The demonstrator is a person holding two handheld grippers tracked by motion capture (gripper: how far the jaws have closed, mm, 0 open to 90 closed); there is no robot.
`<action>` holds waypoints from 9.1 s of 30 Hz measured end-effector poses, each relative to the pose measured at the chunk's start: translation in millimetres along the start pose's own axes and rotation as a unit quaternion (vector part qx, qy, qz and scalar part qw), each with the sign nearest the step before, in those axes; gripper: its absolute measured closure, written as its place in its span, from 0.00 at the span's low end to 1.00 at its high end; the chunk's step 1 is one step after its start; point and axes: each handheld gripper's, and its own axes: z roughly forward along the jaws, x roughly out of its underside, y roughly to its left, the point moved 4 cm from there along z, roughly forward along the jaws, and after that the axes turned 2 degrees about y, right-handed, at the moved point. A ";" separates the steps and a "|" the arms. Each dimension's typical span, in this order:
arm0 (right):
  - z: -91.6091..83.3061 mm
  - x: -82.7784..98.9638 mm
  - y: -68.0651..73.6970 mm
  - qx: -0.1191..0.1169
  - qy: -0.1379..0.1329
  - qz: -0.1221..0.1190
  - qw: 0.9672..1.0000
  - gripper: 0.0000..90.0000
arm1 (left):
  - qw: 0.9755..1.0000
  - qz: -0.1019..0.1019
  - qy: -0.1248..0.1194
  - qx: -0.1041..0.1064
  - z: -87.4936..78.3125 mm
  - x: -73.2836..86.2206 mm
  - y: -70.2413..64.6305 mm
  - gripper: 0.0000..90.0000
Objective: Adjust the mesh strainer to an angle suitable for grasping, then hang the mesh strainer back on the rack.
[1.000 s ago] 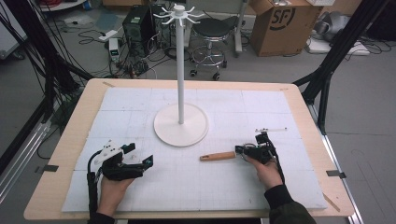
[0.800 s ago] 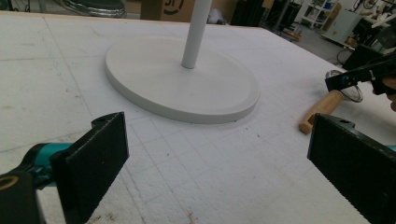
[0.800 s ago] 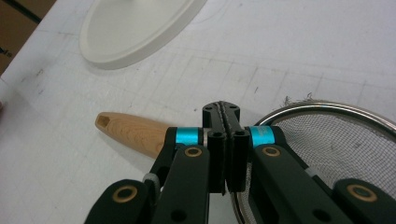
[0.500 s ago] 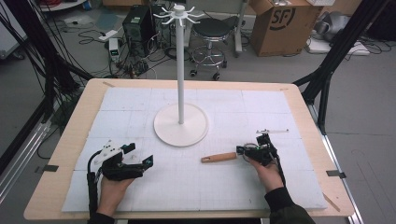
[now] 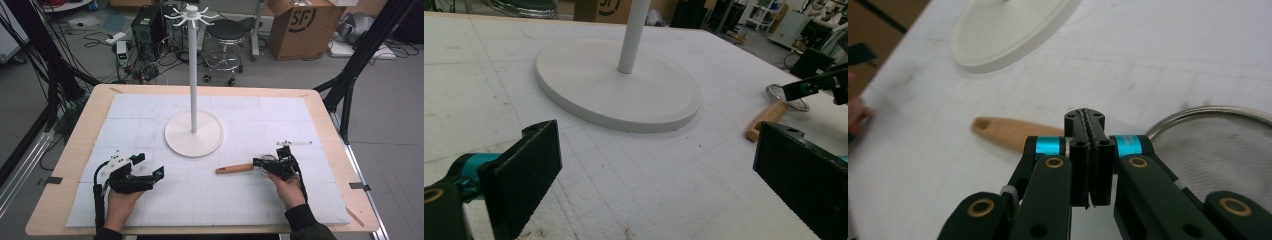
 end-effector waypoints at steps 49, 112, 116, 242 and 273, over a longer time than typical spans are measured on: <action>96.5 -20.2 50.3 -0.028 0.058 -0.025 0.998 0.99 | 1.000 -0.003 -0.001 0.006 -1.2 0.2 -2.2 0.07; 72.8 -55.3 21.6 -0.061 0.000 0.030 0.998 0.78 | 1.000 -0.009 0.001 0.006 -3.0 1.0 -0.4 0.07; 61.6 -52.6 19.9 -0.069 -0.001 0.021 0.997 0.69 | 1.000 -0.010 -0.001 0.007 -1.9 1.1 -0.9 0.07; 51.7 -37.6 18.5 0.146 0.194 -0.191 0.951 0.76 | 1.000 -0.010 0.006 0.007 3.0 1.3 -2.3 0.07; 32.0 -47.4 14.5 0.080 0.142 -0.126 0.979 0.77 | 1.000 -0.009 0.005 0.002 2.5 1.1 -1.6 0.07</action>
